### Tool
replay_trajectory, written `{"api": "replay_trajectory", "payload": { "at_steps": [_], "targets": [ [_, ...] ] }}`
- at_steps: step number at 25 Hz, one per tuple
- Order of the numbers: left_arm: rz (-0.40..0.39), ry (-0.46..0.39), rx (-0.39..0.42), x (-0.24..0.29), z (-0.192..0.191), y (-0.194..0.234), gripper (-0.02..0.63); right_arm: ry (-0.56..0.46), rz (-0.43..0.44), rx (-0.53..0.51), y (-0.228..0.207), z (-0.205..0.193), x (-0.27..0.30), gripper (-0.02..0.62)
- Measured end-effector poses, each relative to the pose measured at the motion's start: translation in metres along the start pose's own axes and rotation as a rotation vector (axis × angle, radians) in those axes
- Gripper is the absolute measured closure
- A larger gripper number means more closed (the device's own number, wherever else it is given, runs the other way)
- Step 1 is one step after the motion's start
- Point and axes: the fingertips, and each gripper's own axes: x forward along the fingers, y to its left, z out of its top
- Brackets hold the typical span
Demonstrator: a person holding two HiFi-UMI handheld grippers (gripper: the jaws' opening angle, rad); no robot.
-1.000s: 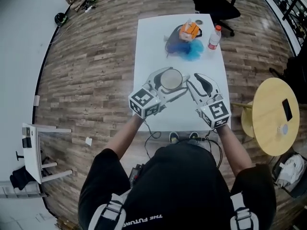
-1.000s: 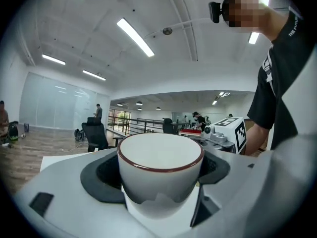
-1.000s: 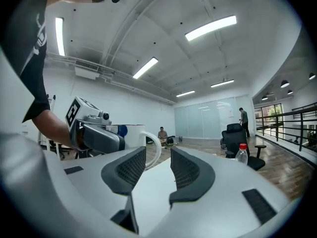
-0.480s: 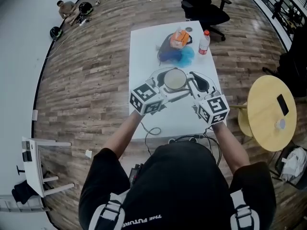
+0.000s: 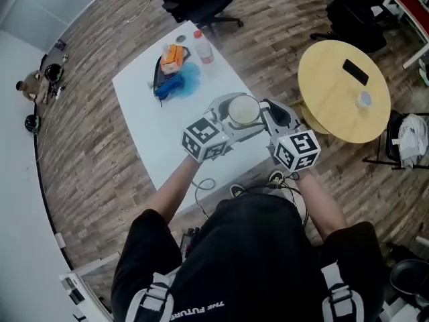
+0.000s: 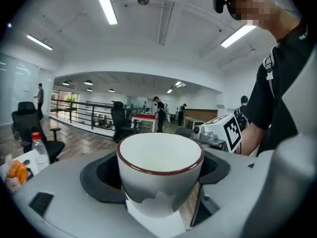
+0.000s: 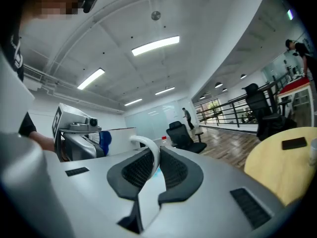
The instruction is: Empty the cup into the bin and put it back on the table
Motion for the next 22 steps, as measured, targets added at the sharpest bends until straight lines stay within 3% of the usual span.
{"api": "replay_trajectory", "payload": {
  "at_steps": [5,9,12,22],
  "targets": [
    [-0.217,0.045,0.011,0.109,-0.010,-0.062,0.192,-0.002,-0.215,0.017,-0.091,-0.014,-0.094,0.548],
    [-0.413,0.127,0.008,0.184,-0.027,-0.123,0.192,0.004,-0.409,0.089,-0.148,-0.036,-0.177,0.548],
    [-0.508,0.191,-0.016,0.228,-0.047,-0.158,0.192,0.016,-0.504,0.152,-0.180,-0.059,-0.226,0.548],
    [-0.730,0.524,-0.258,0.323,-0.160,-0.253,0.192,0.131,-0.741,0.519,-0.237,-0.182,-0.350,0.548]
  ]
}}
